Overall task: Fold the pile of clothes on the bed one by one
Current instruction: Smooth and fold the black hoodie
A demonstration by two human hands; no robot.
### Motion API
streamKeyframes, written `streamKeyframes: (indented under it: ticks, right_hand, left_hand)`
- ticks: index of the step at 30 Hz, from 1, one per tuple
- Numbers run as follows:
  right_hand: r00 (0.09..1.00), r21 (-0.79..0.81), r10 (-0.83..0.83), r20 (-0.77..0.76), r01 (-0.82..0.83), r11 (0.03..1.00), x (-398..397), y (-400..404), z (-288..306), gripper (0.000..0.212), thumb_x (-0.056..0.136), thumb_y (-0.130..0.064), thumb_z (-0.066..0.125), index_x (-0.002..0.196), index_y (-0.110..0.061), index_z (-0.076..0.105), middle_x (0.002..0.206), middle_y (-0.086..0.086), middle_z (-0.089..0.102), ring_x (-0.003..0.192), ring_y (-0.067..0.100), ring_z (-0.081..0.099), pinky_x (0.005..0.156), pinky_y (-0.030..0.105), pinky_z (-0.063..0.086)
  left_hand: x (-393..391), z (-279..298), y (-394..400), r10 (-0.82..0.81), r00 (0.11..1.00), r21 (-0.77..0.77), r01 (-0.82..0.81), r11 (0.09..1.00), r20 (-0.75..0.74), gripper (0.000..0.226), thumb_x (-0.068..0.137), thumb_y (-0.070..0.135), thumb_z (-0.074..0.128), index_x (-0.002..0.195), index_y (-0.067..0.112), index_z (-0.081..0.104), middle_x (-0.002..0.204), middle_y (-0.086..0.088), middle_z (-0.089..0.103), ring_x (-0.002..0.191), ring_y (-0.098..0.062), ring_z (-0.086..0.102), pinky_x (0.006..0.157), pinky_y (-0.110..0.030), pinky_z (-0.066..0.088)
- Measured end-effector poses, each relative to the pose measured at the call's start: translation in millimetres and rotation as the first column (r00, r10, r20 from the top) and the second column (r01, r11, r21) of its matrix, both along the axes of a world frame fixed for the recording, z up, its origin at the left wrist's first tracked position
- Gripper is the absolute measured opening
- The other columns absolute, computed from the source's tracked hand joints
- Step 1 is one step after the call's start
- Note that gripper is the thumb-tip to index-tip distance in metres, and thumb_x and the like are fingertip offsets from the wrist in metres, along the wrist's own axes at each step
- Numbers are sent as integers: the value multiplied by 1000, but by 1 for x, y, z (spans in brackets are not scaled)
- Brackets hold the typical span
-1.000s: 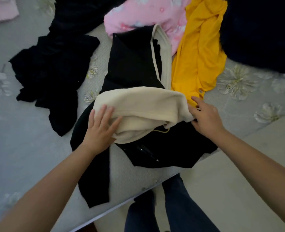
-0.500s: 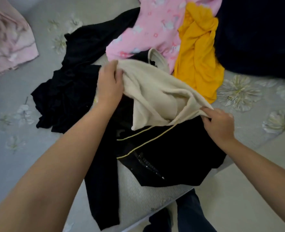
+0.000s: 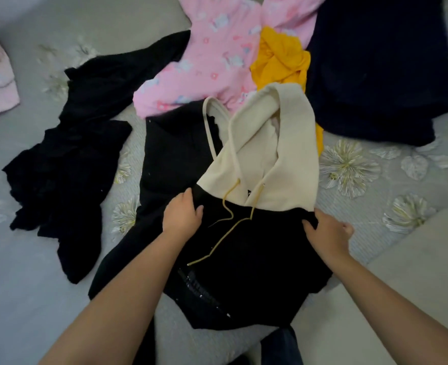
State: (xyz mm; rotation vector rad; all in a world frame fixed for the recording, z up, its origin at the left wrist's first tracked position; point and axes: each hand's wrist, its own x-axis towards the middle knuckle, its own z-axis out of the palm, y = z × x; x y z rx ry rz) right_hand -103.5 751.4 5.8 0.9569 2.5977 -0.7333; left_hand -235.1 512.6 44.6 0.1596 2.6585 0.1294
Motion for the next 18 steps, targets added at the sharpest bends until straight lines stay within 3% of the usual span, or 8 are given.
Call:
streamKeyframes:
  ticks: [5,8,11,14,18]
  right_hand:
    - [999,35,-32,-19,33,999,3,7,-10,23,90,-24,52,87,-7,66,85,12,66,85,28,58,81,32,18]
    - [998,90,-63,-16,65,994,1,4,-7,23,90,-24,52,87,-8,68,86,12,67,85,29,57,85,33,19]
    - [990,136,-67,-122,84,987,-8,-2,11,20,89,-20,53,83,-6,67,87,10,65,89,29,56,90,36,15]
    - [964,214,23,-263,35,976,-25,-9,48,17,86,-14,55,74,-5,62,78,8,61,88,29,54,90,37,15]
    - [873,368,247,-420,-85,926,-49,-40,122,9,77,-6,64,68,-3,65,69,12,62,82,32,56,85,43,25]
  left_hand:
    - [-11,-4,11,145,988,163,-134,977,-57,26,95,22,43,109,2,52,104,-14,57,96,-29,53,75,-34,39]
    - [-8,1,3,163,986,244,-151,958,-29,17,96,23,40,91,7,44,79,-7,53,75,-26,50,64,-32,35]
    - [-4,18,-12,137,990,281,-120,952,-40,16,97,23,38,87,10,35,64,1,44,67,-24,47,59,-32,32]
    - [-6,50,-30,128,987,273,-98,957,-98,14,96,23,40,92,10,36,73,-5,51,73,-28,49,63,-32,33]
    - [-9,109,-56,50,973,108,-26,994,-227,29,97,28,39,109,3,48,103,-19,61,98,-36,55,75,-37,39]
